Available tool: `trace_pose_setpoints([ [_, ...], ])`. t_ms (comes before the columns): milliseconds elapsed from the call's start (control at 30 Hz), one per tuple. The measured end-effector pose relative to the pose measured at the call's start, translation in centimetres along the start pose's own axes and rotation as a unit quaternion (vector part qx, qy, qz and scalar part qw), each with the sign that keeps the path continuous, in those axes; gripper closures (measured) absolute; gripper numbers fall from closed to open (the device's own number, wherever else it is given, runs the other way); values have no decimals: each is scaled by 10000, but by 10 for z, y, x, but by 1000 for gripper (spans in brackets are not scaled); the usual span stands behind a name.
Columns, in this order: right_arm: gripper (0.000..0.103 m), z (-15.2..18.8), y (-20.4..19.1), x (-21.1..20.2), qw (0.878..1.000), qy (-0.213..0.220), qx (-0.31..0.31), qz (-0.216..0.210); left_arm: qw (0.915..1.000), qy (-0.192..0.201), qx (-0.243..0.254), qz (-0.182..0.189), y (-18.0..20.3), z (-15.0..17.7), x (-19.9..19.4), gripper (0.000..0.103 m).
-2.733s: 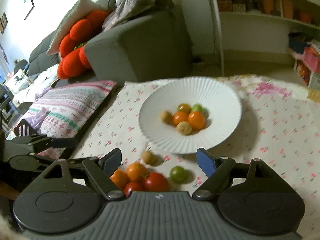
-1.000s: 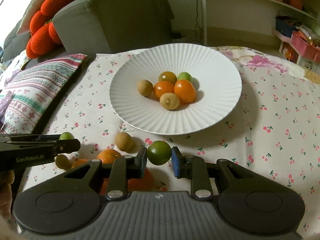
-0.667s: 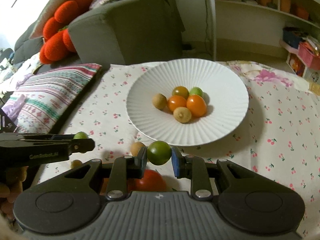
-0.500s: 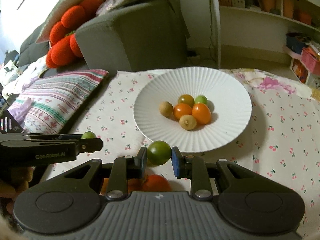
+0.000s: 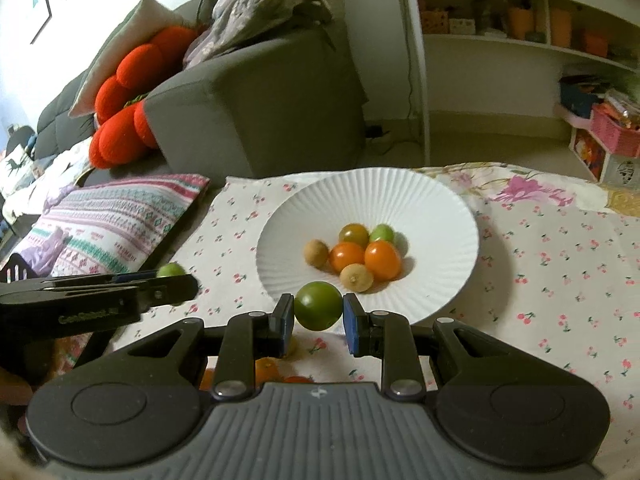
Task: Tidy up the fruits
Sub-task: 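Carry both green tomatoes up and over the white plate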
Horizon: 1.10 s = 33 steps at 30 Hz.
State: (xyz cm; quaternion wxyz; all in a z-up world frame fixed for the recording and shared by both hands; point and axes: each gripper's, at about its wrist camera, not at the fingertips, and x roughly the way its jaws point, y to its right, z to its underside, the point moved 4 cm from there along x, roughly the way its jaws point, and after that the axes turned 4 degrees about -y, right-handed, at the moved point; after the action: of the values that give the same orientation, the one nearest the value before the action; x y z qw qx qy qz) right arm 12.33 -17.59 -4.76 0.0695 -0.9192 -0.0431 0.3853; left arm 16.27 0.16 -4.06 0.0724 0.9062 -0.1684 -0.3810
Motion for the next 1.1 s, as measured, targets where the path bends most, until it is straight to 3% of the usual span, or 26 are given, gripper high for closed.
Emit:
trace_pose_setpoints([
  [400,80,-18,54,-9,9971,262,649,288,9996,15,242,138,18,-14,16,72],
  [667,80,-17,57,13,9975,-48,588,376,9958,-282,832,251,51,-6,57,72],
  [1100,79,-8,46,40,9977,-488,364,313,9913,-467,1196,304,60,-3,85,72],
])
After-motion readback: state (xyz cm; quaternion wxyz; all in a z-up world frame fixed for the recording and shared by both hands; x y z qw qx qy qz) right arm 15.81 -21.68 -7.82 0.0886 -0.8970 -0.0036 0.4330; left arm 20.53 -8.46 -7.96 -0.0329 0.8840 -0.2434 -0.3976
